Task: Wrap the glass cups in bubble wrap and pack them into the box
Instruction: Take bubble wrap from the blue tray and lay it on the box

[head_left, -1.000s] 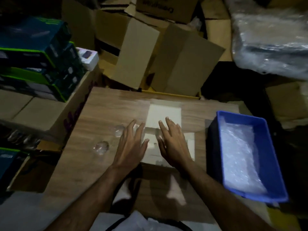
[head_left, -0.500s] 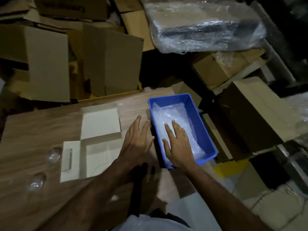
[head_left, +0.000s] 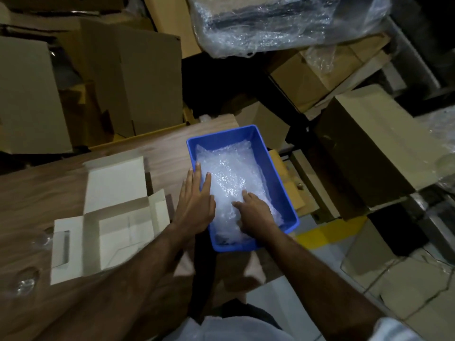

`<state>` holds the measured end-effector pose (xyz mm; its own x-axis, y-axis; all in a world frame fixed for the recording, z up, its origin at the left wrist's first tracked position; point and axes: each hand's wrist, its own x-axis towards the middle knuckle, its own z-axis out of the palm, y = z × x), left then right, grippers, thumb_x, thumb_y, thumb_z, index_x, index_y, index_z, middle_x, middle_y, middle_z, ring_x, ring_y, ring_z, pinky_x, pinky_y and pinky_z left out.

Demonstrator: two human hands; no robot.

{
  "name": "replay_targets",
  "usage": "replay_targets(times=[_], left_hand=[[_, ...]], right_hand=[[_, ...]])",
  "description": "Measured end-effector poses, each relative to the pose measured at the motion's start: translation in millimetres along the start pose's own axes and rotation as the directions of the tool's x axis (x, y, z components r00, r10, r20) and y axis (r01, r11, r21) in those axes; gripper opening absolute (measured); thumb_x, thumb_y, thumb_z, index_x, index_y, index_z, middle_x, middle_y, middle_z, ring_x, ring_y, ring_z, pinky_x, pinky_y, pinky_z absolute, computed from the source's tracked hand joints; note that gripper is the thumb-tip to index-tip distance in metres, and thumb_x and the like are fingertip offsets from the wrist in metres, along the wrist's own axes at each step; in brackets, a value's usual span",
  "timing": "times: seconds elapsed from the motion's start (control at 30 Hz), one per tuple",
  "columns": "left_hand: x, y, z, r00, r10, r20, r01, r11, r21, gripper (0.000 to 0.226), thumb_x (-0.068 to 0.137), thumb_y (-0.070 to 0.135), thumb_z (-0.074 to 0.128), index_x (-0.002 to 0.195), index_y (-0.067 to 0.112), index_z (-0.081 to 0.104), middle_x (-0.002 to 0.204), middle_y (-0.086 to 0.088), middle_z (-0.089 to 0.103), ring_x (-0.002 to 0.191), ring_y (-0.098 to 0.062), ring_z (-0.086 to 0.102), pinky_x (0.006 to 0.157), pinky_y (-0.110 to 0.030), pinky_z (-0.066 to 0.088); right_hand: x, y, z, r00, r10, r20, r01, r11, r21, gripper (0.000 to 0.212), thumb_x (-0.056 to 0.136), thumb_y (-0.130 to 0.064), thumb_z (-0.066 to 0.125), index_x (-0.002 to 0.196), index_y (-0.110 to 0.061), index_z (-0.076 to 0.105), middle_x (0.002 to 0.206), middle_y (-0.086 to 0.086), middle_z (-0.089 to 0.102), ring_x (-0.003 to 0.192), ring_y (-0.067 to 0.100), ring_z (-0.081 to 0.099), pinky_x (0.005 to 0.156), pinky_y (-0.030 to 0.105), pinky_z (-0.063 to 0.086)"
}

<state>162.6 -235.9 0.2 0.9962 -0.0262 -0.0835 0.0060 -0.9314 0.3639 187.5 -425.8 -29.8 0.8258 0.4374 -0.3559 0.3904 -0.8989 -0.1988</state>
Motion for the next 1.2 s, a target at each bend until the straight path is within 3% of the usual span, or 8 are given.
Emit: replay_targets(times=[0.1,0.23,0.4,0.53,0.73,0.87,1.07,1.2], left_hand=[[-0.6,2.5,-1.0,1.0,0.002,-0.006,-0.002,1.0,-0.011,0.069,0.1,0.029,0.042,0.161,0.011,0.014,0.167,-0.017,-0.013,0.155,-0.035,-0.009,0.123,-0.041,-0.005],[0.6,5.1,-0.1,1.0,-0.019,0.002,0.019,1.0,-0.01,0.072,0.102,0.024,0.048,0.162,0.013,0.009,0.167,-0.016,-0.018,0.155,-0.032,-0.014,0.12,-0.036,-0.011],[0.8,5.0,0.4,0.999,-0.025,0.023,0.025,1.0,0.015,0.073,0.103,0.023,0.047,0.162,0.014,0.005,0.166,-0.014,-0.022,0.154,-0.03,-0.018,0.12,-0.036,-0.012],[-0.7,6.5,-0.3,0.999,-0.044,0.026,0.043,0.999,0.026,0.075,0.102,0.018,0.046,0.162,0.014,0.002,0.166,-0.012,-0.024,0.154,-0.028,-0.021,0.12,-0.035,-0.013],[-4.7,5.3,0.6,0.999,-0.046,0.024,0.046,0.999,0.026,0.076,0.101,0.018,0.046,0.162,0.012,0.002,0.167,-0.012,-0.021,0.154,-0.028,-0.019,0.123,-0.039,-0.009],[-5.8,4.7,2.0,0.999,-0.049,0.024,0.048,0.999,0.013,0.074,0.103,0.021,0.044,0.162,0.013,0.0,0.167,-0.012,-0.021,0.154,-0.028,-0.019,0.124,-0.039,-0.01],[-8.5,6.4,-2.5,0.999,-0.034,-0.003,0.034,0.999,-0.041,0.082,0.103,0.038,0.047,0.161,0.02,-0.007,0.166,-0.008,-0.025,0.154,-0.022,-0.02,0.125,-0.038,-0.008],[-9.0,13.9,-19.9,0.991,-0.07,-0.113,0.036,0.96,-0.277,0.088,0.096,0.053,0.047,0.162,0.026,-0.005,0.169,0.0,-0.018,0.154,-0.012,-0.01,0.12,-0.03,0.0]], right_hand=[[2.6,0.7,-1.0,0.995,-0.014,-0.103,0.015,1.0,0.006,0.034,0.093,-0.019,0.055,0.124,-0.025,0.068,0.153,0.013,0.044,0.13,0.03,0.049,0.1,0.037,0.047],[3.7,7.8,-4.0,0.986,-0.023,-0.167,0.021,1.0,-0.013,0.029,0.096,-0.016,0.052,0.113,-0.023,0.075,0.146,0.004,0.054,0.124,0.025,0.055,0.09,0.035,0.053],[1.1,4.7,-2.4,0.989,-0.009,-0.149,0.05,0.96,0.276,0.045,0.099,-0.037,0.055,0.141,-0.022,0.057,0.151,0.011,0.049,0.14,0.029,0.042,0.107,0.04,0.042],[8.6,-9.9,1.8,0.991,0.007,-0.136,0.033,0.956,0.291,0.061,0.092,-0.054,0.06,0.144,-0.022,0.055,0.154,0.013,0.044,0.145,0.028,0.035,0.111,0.041,0.039],[13.5,-18.6,6.4,0.978,0.06,-0.202,-0.002,0.961,0.278,0.03,0.098,-0.032,0.055,0.121,-0.024,0.073,0.151,0.008,0.05,0.138,0.026,0.044,0.103,0.037,0.045],[6.6,-12.0,-2.4,0.928,0.152,-0.341,-0.008,0.921,0.389,0.027,0.097,-0.025,0.055,0.115,-0.022,0.075,0.138,0.007,0.063,0.128,0.027,0.055,0.098,0.039,0.049],[-18.2,-8.8,-28.6,0.771,0.226,-0.595,0.125,0.863,0.489,0.026,0.1,-0.023,0.057,0.119,-0.016,0.073,0.13,0.003,0.069,0.122,0.018,0.062,0.104,0.033,0.047],[-32.5,-14.2,-61.4,0.753,0.146,-0.641,0.219,0.863,0.455,0.024,0.1,-0.02,0.057,0.119,-0.016,0.071,0.133,0.0,0.067,0.12,0.012,0.061,0.101,0.021,0.044]])
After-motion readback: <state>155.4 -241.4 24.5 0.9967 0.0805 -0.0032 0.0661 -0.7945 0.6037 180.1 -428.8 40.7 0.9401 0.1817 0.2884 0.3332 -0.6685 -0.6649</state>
